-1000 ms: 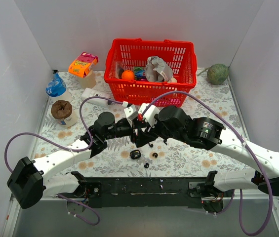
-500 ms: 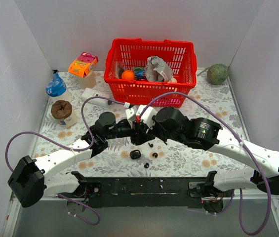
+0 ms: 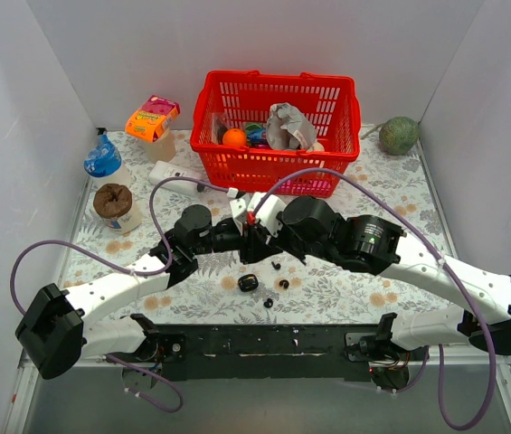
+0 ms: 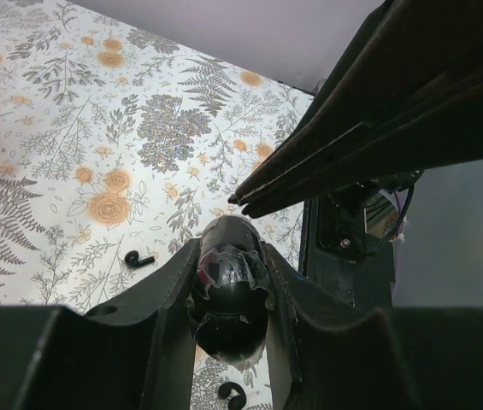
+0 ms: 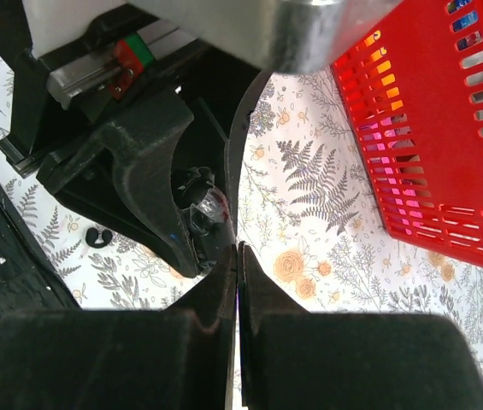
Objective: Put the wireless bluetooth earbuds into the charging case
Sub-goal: Adjust the charging case.
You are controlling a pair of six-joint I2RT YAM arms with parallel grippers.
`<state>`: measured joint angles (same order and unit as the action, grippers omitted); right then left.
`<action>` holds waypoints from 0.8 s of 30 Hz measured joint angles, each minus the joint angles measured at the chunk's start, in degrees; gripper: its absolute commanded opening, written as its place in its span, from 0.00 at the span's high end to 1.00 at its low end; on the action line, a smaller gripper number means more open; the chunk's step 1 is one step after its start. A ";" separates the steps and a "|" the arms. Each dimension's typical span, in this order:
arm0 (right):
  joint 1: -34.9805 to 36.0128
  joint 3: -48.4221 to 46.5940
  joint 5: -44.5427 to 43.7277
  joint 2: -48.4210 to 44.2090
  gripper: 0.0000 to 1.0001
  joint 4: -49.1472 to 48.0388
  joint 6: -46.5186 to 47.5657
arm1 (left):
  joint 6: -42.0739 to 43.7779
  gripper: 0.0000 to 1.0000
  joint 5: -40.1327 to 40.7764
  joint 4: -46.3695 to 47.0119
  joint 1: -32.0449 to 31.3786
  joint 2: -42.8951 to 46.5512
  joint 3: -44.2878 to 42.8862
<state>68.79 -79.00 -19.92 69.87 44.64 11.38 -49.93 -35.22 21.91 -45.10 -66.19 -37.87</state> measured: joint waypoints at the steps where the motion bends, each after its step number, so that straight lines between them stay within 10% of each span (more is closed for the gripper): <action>1: 0.00 -0.04 -0.15 0.00 0.99 0.02 -0.04 | 0.00 0.93 -0.04 -0.02 0.00 0.00 0.07; 7: 0.00 0.04 -1.68 -0.50 0.45 -0.72 -2.67 | -0.22 1.00 0.50 0.79 0.00 1.31 2.14; 24: -8.13 12.22 24.92 -11.72 0.39 -13.86 -16.13 | -6.40 1.00 0.63 23.06 0.02 19.78 20.50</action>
<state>60.66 -66.78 4.99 58.15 30.79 -4.75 -56.34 -34.59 44.97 -45.08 -46.41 -17.37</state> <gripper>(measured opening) 0.620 0.291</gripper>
